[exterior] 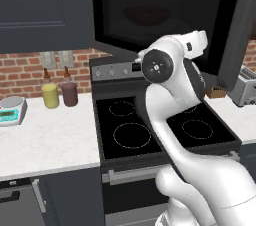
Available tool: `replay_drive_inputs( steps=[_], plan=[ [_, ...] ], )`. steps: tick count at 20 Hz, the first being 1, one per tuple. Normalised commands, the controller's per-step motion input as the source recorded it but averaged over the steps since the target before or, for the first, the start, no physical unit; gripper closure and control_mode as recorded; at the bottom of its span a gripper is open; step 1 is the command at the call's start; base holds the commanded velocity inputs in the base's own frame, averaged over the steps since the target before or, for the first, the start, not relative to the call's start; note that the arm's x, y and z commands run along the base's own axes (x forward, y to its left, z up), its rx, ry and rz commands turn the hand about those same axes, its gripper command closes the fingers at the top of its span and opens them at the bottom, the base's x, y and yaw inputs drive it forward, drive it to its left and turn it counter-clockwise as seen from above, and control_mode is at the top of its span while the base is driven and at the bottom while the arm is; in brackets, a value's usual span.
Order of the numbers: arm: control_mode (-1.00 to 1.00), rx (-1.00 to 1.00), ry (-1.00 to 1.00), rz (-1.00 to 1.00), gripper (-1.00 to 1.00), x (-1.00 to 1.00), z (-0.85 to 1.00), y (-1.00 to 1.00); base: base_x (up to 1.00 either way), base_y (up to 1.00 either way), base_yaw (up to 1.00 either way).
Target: Open the microwave, place the bowl with waffle inside the microwave, then close the microwave door and turn it on.
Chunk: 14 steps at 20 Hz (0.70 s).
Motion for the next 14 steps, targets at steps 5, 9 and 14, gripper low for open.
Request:
replay_drive_inputs(
  steps=[5, 9, 14],
  plan=[
    [-1.0, 0.08, -0.06, 0.12, 1.0, 0.99, 0.0, -0.13, 0.0, 0.0, 0.0],
    [-1.0, 0.0, -0.26, 0.17, 1.0, 0.96, 0.01, 0.0, 0.0, 0.0, 0.0],
    [-1.0, 0.03, -0.09, 0.22, 1.0, 1.0, 0.03, -0.11, 0.0, 0.0, 0.0]
  ],
)
